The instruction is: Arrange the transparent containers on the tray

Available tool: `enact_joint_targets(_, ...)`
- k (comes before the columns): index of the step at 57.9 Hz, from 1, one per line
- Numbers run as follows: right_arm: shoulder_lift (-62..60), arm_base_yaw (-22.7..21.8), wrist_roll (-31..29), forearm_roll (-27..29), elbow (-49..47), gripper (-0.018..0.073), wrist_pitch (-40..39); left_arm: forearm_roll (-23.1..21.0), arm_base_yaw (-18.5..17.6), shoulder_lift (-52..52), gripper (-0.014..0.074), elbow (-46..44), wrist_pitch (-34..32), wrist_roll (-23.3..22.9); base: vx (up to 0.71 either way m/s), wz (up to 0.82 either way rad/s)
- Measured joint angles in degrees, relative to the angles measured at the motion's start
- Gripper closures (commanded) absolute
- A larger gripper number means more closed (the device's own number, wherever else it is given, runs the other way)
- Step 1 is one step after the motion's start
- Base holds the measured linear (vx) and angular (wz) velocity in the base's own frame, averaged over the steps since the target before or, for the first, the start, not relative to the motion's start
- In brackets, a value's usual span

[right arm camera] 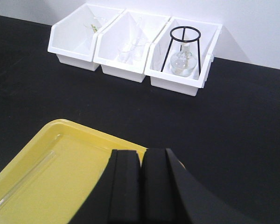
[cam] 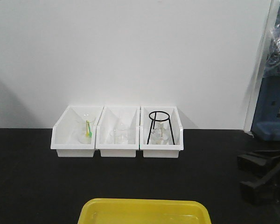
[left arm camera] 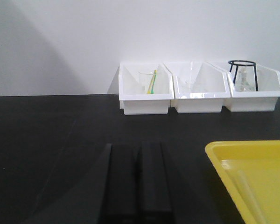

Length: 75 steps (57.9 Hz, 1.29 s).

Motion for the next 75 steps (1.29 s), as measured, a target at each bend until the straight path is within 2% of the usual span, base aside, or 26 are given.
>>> enact_joint_targets(11, 0.0, 0.0, 0.0, 0.0, 0.0, 0.0572, 0.0, -0.17, 0.46, 0.0, 0.0603, 0.0, 1.04, -2.91, 0.0, 0.0)
enact_joint_targets(49, -0.73, -0.41, -0.73, -0.59, 1.27, 0.0572, -0.45, -0.17, 0.46, 0.0, 0.0603, 0.0, 1.91, -3.1, 0.0, 0.0)
enact_joint_targets(56, -5.21, -4.83, -2.54, 0.89, 7.97, 0.0572, -3.99, -0.17, 0.46, 0.0, 0.0603, 0.0, 1.91, -3.1, 0.0, 0.0)
enact_joint_targets(67, -21.5, -18.2, -2.77, 2.84, 28.24, 0.0572, -12.53, -0.17, 0.46, 0.0, 0.0603, 0.0, 1.91, -3.1, 0.0, 0.0)
enact_joint_targets(75, -33.82, -25.16, -2.77, 2.05, 39.82, 0.0572, -14.32, -0.17, 0.46, 0.0, 0.0603, 0.0, 1.91, -3.1, 0.0, 0.0)
